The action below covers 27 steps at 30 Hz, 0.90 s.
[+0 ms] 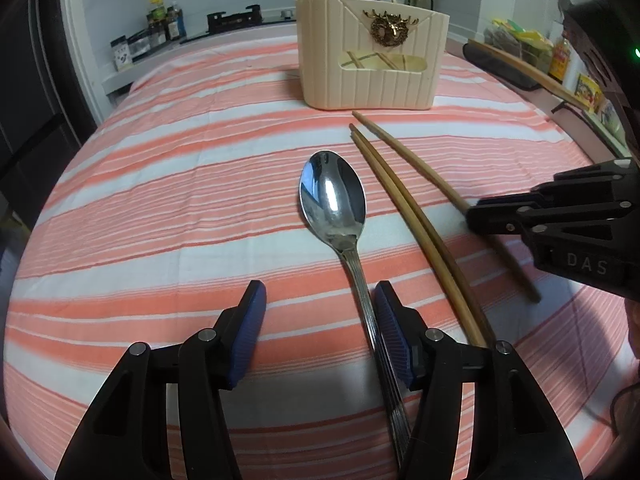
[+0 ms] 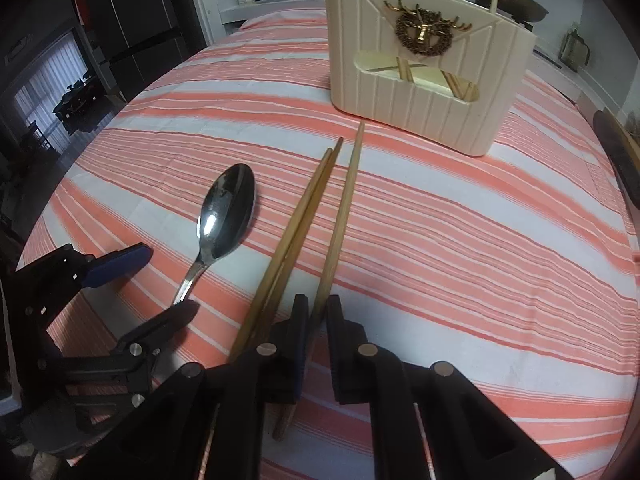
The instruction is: Organize utensils
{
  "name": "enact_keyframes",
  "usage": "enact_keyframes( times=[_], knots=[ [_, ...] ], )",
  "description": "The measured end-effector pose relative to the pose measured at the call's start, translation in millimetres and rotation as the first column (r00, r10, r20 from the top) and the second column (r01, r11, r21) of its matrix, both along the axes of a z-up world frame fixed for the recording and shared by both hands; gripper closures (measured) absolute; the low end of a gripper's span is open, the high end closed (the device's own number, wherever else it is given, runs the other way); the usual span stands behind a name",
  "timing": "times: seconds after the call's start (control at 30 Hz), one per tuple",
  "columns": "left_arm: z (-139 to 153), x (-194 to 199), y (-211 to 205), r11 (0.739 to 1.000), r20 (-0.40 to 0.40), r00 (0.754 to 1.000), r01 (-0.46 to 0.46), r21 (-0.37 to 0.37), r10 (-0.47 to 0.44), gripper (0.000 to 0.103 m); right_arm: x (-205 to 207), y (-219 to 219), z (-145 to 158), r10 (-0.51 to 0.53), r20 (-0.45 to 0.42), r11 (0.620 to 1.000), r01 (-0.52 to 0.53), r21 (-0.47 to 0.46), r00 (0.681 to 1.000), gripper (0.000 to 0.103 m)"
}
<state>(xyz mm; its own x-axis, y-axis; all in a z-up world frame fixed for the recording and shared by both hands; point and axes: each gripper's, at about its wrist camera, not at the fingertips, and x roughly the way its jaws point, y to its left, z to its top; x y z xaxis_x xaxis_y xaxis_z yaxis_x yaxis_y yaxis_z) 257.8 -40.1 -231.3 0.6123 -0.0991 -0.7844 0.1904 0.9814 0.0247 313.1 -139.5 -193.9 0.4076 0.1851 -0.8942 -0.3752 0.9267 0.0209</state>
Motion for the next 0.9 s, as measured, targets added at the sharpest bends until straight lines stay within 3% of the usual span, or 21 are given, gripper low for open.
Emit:
enact_keyframes(
  times=[0.23,0.4,0.6,0.63,0.73,0.9],
  knots=[
    [-1,0,0,1.0,0.0,1.0,-0.006,-0.001,0.006,0.043,-30,-83,-2,-0.122,0.007,0.992,0.122,-0.028,0.992,0.096],
    [0,0,1,1.0,-0.003,1.0,-0.01,-0.005,0.01,0.043,-54,-139,0,-0.25,0.021,0.968,0.25,-0.03,0.968,0.096],
    [0,-1,9,1.0,-0.017,1.0,-0.011,-0.013,0.01,0.043,-72,-166,1,-0.321,0.046,0.947,0.32,0.016,0.946,0.094],
    [0,-2,11,1.0,-0.019,1.0,-0.011,-0.012,0.01,0.043,-73,-167,2,-0.327,0.054,0.945,0.326,0.029,0.943,0.091],
    [0,-3,16,1.0,-0.027,1.0,-0.015,-0.016,0.015,0.043,-73,-169,2,-0.346,0.068,0.937,0.34,0.078,0.936,0.038],
    [-1,-6,21,1.0,-0.028,1.0,-0.009,0.001,0.009,0.034,-66,-160,-8,-0.34,0.082,0.939,0.333,0.089,0.937,0.034]
  ],
)
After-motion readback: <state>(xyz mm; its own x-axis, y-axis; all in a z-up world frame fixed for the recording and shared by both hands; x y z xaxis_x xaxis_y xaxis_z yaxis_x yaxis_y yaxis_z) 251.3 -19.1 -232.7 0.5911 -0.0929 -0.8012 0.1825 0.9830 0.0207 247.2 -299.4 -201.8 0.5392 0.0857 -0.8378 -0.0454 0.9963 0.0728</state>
